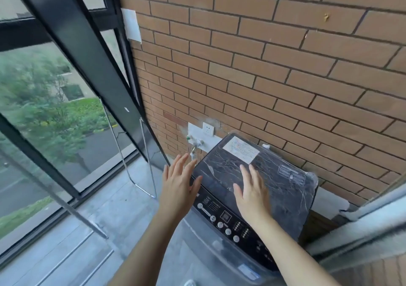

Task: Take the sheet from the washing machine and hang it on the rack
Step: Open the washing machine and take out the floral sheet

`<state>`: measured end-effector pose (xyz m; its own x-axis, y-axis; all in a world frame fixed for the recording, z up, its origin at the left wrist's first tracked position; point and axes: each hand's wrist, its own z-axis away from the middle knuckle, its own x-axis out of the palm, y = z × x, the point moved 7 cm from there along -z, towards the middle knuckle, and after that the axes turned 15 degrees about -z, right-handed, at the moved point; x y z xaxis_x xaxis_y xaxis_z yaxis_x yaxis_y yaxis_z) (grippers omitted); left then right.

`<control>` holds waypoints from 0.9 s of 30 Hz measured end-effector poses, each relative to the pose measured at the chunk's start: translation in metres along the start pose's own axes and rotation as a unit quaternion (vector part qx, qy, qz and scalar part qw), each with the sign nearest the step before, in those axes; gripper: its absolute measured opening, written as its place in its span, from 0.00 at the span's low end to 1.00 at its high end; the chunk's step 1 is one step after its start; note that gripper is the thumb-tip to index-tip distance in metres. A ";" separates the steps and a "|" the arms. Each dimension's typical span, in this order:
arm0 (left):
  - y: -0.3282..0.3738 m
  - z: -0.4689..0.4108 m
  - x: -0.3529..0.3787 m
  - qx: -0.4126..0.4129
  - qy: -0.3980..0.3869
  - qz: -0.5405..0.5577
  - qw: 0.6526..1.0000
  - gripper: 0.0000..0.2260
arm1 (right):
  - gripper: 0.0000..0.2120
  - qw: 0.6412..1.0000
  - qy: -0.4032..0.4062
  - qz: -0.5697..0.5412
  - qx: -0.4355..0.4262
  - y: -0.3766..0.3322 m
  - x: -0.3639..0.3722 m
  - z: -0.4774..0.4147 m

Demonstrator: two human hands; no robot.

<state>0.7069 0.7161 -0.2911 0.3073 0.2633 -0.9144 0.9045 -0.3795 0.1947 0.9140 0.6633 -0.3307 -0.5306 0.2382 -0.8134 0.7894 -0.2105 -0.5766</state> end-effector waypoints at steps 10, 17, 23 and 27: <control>0.003 -0.051 0.110 0.071 -0.125 0.004 0.990 0.19 | 0.27 0.988 -0.111 0.026 0.101 0.045 0.054 -0.039; -0.004 -0.047 0.155 0.098 -0.191 -0.005 0.977 0.20 | 0.26 0.964 -0.210 0.007 0.166 0.063 0.091 -0.042; -0.003 -0.046 0.170 0.099 -0.208 -0.017 0.973 0.20 | 0.23 0.944 -0.263 0.011 0.202 0.073 0.098 -0.043; 0.004 -0.049 0.171 0.099 -0.211 -0.011 0.972 0.19 | 0.21 0.949 -0.255 -0.003 0.186 0.067 0.083 -0.053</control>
<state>0.7774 0.8028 -0.4295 0.1019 -0.0974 -0.9900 0.8225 -0.5516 0.1389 0.9390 0.7194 -0.4324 -0.6901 -0.2299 -0.6863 0.6727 -0.5534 -0.4911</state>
